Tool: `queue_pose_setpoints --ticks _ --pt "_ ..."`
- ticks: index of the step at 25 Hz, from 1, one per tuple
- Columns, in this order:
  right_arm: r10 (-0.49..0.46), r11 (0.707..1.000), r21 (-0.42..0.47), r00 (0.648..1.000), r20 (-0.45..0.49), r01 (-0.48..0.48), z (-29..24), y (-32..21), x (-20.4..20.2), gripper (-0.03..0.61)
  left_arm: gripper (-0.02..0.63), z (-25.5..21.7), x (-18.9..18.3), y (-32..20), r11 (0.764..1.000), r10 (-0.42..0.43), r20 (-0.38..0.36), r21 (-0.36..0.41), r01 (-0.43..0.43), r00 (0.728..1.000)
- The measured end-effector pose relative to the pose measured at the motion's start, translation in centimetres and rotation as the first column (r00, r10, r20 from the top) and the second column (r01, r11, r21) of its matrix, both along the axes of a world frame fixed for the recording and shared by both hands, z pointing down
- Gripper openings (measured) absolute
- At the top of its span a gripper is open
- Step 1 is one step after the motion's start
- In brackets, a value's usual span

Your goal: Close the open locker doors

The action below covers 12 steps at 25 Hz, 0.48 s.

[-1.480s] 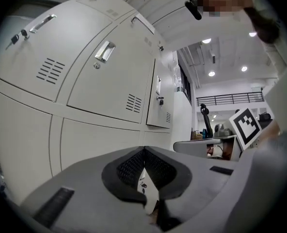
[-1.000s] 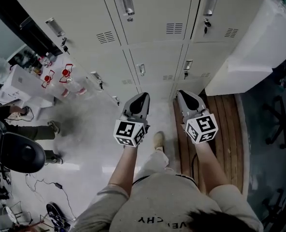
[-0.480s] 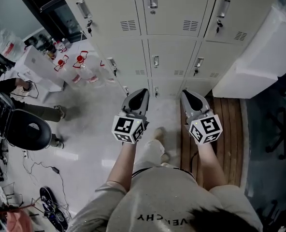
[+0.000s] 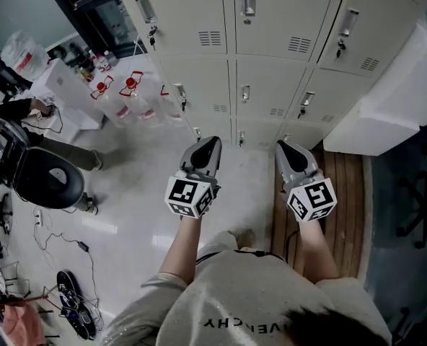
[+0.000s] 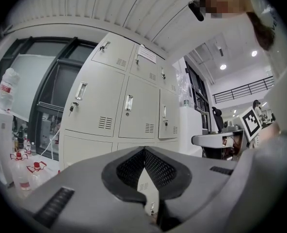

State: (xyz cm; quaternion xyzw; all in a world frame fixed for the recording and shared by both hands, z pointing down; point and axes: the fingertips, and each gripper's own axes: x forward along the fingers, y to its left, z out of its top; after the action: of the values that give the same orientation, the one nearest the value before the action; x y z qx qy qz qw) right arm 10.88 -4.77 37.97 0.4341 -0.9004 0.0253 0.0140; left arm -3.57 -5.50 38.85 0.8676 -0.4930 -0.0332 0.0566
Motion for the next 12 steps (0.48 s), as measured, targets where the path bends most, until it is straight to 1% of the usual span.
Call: queue_pose_setpoints --ticks 12 --pt "0.026 1.000 -0.002 0.999 0.026 -0.026 -1.4 0.4 -1.5 -0.002 -0.002 -1.4 -2.8 0.5 1.000 -0.004 0.007 0.009 0.004 1.000"
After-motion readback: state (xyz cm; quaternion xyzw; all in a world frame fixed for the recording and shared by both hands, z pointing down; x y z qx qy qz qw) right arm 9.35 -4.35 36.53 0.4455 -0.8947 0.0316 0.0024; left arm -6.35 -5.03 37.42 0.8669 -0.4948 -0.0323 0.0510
